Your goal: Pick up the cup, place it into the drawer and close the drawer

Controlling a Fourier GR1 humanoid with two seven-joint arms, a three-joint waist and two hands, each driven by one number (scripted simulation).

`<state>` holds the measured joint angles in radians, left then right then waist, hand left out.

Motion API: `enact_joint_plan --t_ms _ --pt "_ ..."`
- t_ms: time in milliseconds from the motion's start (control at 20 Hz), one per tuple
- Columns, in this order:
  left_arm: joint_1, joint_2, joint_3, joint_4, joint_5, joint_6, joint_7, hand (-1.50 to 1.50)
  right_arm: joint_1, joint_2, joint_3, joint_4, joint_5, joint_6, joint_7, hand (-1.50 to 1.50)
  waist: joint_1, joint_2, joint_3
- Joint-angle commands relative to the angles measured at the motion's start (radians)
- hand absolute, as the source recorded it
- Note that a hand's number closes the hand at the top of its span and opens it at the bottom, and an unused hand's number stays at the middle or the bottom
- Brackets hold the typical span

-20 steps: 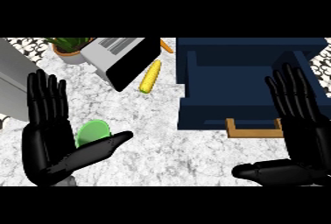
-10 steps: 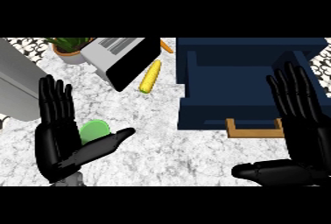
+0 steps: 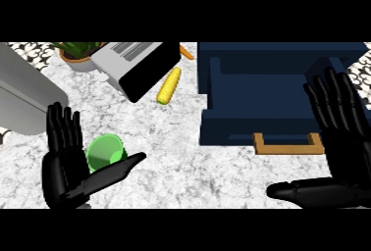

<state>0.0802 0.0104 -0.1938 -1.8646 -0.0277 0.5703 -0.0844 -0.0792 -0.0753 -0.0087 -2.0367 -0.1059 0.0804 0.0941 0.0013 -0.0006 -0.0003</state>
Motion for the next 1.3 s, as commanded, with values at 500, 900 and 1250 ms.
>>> enact_joint_plan --t_ms 500,900,1250 --pt "0.124 -0.01 0.103 0.216 0.134 -0.085 -0.263 -1.5 -0.062 -0.005 -0.004 -0.027 0.005 -0.02 0.093 -1.5 0.001 0.0 0.0" --pt "0.134 -0.01 0.142 0.316 0.204 -0.156 -0.35 -1.5 -0.052 -0.005 -0.019 -0.045 -0.02 -0.009 0.11 -1.5 0.001 0.0 0.0" --pt "0.014 0.006 0.233 0.493 0.246 -0.19 -0.376 -1.5 -0.011 -0.001 -0.009 -0.064 -0.017 0.018 0.071 -1.5 -0.001 0.0 0.0"
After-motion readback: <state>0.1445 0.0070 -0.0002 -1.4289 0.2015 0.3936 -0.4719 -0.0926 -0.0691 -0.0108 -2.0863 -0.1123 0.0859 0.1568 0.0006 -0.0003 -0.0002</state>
